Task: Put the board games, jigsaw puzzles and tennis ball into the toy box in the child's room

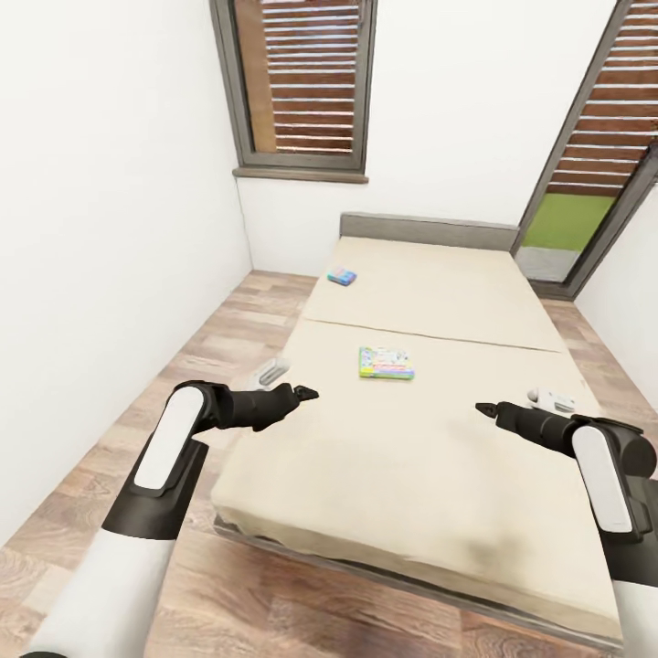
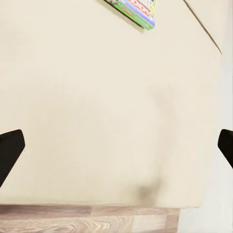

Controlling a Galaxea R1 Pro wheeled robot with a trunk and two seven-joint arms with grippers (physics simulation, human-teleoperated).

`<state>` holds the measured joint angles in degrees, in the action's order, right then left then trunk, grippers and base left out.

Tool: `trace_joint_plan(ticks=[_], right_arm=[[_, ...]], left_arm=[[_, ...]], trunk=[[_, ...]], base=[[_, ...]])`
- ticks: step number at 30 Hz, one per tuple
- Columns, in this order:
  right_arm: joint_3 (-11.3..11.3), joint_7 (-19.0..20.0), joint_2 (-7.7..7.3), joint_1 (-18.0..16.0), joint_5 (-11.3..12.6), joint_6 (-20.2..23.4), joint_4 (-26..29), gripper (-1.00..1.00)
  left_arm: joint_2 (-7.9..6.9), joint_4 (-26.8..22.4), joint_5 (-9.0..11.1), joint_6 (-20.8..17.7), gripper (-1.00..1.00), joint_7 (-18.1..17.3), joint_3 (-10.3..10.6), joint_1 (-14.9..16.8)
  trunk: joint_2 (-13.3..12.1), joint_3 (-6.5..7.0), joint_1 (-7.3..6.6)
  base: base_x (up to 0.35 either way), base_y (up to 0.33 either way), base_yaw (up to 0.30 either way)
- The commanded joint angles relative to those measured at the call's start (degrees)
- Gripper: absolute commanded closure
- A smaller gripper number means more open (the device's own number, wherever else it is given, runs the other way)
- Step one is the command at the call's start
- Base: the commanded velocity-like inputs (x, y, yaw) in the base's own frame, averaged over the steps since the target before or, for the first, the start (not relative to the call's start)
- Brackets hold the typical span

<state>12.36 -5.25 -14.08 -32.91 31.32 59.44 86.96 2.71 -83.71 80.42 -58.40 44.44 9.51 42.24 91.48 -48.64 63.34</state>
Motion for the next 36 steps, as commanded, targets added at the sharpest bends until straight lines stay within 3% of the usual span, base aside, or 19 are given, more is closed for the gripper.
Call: trace_joint_plan(ticks=[1, 12, 36], right_arm=[[0.0, -0.6, -0.01, -0.1, 0.6, 0.2, 0.0, -1.0], [-0.1, -0.6, 0.07, -0.4, 0.6, 0.2, 0.0, -1.0], [-0.2, -0.5, 0.11, -0.4, 0.6, 0.2, 0.2, -1.0]], left_arm=[[0.01, 0.0, 0.6, -0.1, -1.0, 0.6, 0.0, 0.0], [0.0, -0.1, 0.6, -0.1, -1.0, 0.6, -0.1, 0.0], [-0.07, -0.1, 0.6, -0.1, -1.0, 0.6, -0.2, 0.0]], trunk=[[0.0, 0.01, 0.0], [0.0, 0.34, 0.0], [0.0, 0.39, 0.0]], base=[[0.026, 0.028, -0.252], [0.119, 0.097, -0.155], [0.067, 0.05, -0.011]])
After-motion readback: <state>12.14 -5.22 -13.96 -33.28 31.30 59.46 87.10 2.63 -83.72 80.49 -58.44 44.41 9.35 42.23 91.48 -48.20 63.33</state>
